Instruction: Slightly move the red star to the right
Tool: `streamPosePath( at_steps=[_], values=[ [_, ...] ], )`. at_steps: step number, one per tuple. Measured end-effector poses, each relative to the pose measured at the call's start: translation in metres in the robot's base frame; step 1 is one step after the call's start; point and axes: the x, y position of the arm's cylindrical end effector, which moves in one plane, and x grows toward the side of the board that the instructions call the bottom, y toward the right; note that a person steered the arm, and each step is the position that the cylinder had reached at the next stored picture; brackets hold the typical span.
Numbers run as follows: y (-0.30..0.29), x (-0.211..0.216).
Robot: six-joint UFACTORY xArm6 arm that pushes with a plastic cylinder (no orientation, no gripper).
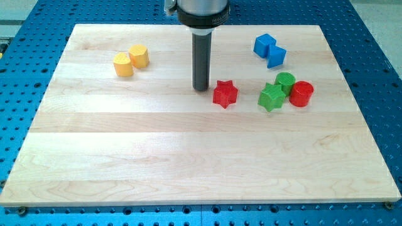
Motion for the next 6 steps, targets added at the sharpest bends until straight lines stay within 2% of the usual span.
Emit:
streamPosePath(
  at_steps=[1, 2, 3, 4, 6],
  values=[
    [0.054, 0.017],
    [0.085, 0.017],
    [0.041, 0.025],
    [0.054, 0.056],
    [0.096, 0.040]
  ],
)
